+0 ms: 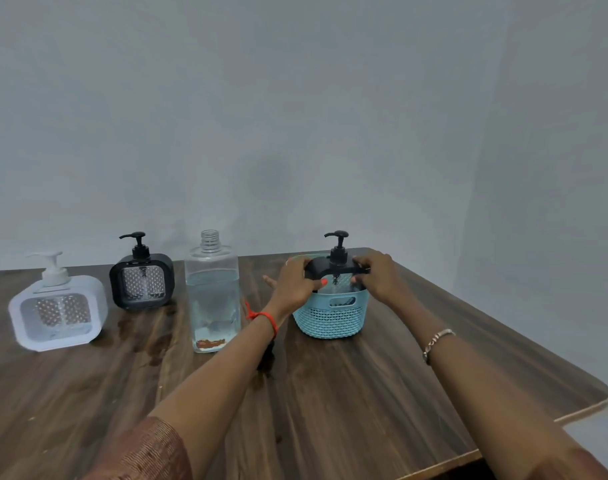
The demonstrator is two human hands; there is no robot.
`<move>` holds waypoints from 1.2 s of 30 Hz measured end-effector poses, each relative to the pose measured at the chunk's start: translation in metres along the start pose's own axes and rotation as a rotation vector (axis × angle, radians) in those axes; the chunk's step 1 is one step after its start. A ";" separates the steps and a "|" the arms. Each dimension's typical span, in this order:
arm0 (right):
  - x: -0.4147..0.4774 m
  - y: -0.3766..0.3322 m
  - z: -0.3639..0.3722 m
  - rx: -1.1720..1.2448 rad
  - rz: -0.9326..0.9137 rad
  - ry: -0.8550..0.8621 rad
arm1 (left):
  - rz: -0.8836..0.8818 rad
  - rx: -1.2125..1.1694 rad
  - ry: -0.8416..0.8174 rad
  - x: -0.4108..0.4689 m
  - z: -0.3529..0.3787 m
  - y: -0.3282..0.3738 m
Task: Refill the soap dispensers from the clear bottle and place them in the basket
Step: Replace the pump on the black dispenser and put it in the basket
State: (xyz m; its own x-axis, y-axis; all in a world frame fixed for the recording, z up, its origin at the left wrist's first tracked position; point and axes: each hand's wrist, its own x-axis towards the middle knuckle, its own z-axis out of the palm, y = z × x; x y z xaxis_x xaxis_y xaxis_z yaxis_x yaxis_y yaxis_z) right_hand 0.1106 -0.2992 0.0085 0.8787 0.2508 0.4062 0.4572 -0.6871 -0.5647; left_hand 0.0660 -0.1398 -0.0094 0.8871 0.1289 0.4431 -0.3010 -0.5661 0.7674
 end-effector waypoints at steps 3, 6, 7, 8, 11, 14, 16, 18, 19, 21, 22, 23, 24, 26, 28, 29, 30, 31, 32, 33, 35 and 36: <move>0.000 0.000 0.006 -0.059 0.012 -0.015 | -0.066 0.042 -0.012 0.001 0.003 -0.009; 0.000 0.003 0.010 -0.083 -0.001 -0.030 | -0.108 0.048 -0.028 0.002 0.006 -0.012; 0.000 0.003 0.010 -0.082 0.000 -0.033 | -0.110 0.057 -0.031 0.001 0.006 -0.012; 0.000 0.003 0.011 -0.080 0.000 -0.032 | -0.113 0.063 -0.034 0.001 0.006 -0.012; -0.001 0.002 0.009 -0.054 0.027 -0.050 | -0.106 0.085 -0.056 0.000 0.005 -0.013; 0.000 -0.005 0.000 -0.021 0.070 -0.146 | -0.103 0.088 -0.072 -0.001 0.004 -0.012; 0.001 -0.010 -0.005 -0.026 0.097 -0.188 | -0.088 0.087 -0.076 -0.003 0.005 -0.012; 0.000 -0.013 -0.005 -0.048 0.121 -0.189 | -0.082 0.138 -0.068 -0.006 0.005 -0.011; -0.001 -0.014 -0.004 -0.055 0.129 -0.175 | -0.075 0.175 -0.059 -0.008 0.005 -0.012; -0.006 -0.017 -0.001 -0.047 0.148 -0.121 | -0.049 0.193 -0.061 -0.012 0.005 -0.013; -0.008 -0.020 0.000 -0.016 0.161 -0.070 | -0.042 0.195 -0.065 -0.014 0.003 -0.013; -0.012 -0.024 0.000 0.040 0.175 0.003 | -0.026 0.209 -0.076 -0.016 0.000 -0.012; -0.015 -0.031 0.001 0.100 0.174 0.099 | -0.016 0.195 -0.080 -0.018 -0.004 -0.011; -0.019 -0.051 0.003 0.175 0.130 0.291 | 0.062 0.133 -0.057 -0.021 -0.018 -0.001; -0.020 -0.078 0.008 0.214 0.043 0.399 | 0.117 0.089 0.002 -0.024 -0.040 0.016; -0.021 -0.096 0.010 0.241 -0.004 0.427 | 0.145 0.067 0.045 -0.025 -0.055 0.025; -0.022 -0.113 0.013 0.273 -0.048 0.449 | 0.169 0.041 0.087 -0.027 -0.069 0.033; -0.023 -0.131 0.016 0.309 -0.092 0.465 | 0.213 0.027 0.133 -0.030 -0.086 0.040; -0.024 -0.149 0.019 0.349 -0.138 0.478 | 0.247 0.030 0.179 -0.033 -0.103 0.046; -0.025 -0.166 0.023 0.390 -0.182 0.483 | 0.273 0.034 0.221 -0.037 -0.119 0.049; -0.030 -0.201 0.036 0.464 -0.251 0.467 | 0.265 0.026 0.303 -0.051 -0.154 0.049; -0.034 -0.219 0.047 0.497 -0.277 0.450 | 0.253 0.025 0.344 -0.059 -0.173 0.044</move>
State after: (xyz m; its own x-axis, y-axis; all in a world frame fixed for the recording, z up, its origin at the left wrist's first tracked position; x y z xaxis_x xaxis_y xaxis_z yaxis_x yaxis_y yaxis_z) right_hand -0.0124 -0.1258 0.0848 0.6286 -0.0072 0.7777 0.7575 -0.2205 -0.6144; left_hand -0.0605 -0.0318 0.0785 0.6165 0.2449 0.7483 -0.4821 -0.6340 0.6047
